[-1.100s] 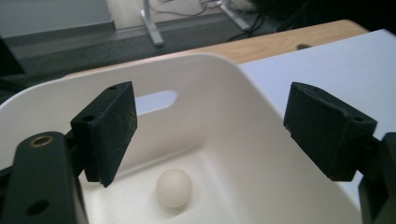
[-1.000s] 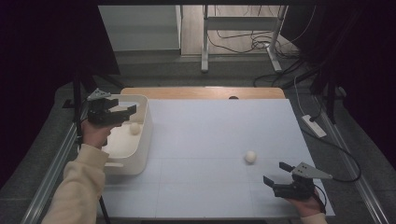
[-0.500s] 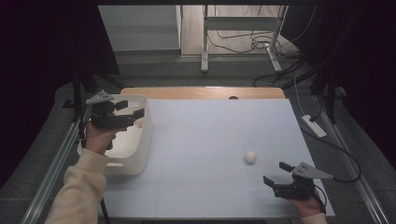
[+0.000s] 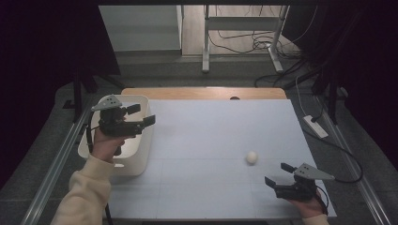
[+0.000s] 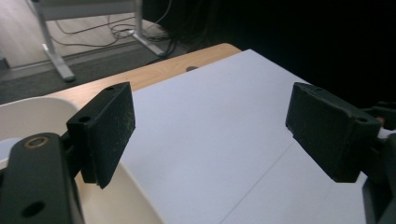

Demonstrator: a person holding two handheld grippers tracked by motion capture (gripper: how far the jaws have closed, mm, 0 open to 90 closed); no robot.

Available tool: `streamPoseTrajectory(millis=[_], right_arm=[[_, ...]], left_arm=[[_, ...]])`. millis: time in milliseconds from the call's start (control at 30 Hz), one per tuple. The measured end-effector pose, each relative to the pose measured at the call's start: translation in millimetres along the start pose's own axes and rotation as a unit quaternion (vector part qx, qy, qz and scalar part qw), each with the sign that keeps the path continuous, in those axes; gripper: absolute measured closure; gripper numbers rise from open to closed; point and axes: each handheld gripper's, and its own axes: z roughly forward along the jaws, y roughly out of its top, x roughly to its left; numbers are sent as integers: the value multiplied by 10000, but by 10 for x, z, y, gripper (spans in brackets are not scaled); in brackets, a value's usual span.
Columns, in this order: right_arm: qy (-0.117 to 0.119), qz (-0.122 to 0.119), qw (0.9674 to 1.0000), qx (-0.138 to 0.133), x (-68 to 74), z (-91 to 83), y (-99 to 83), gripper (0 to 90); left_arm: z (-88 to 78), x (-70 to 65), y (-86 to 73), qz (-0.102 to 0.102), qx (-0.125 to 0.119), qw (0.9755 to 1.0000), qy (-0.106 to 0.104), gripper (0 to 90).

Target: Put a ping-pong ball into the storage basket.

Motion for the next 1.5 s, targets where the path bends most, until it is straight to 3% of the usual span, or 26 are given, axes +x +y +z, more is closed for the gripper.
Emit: streamPoseTrajectory(millis=[500, 1500], right_arm=[[-5, -1, 10000, -11, -3, -4, -1, 105], [19, -11, 10000, -5, 2, 8, 6, 104]], left_arm=[[103, -171, -4, 157, -18, 9994, -317, 166], [344, -422, 1, 325, 98, 9969, -710, 166]])
